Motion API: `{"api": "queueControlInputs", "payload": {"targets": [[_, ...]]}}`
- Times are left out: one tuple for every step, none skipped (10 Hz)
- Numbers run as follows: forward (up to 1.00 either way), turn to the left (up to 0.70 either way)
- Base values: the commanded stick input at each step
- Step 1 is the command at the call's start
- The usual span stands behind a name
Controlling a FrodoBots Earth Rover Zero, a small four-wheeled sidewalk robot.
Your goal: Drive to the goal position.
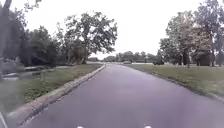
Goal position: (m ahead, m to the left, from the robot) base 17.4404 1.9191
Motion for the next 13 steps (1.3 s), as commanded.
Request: {"api": "queueControlInputs", "payload": {"targets": [[0.70,0.14],[0.70,0.14],[0.70,0.14],[0.70,0.11],[0.70,0.07],[0.70,0.03],[0.70,0.01],[0.70,0.01],[0.70,0.01],[0.70,0.01],[0.70,0.01],[0.70,0.01],[0.70,0.01]]}}
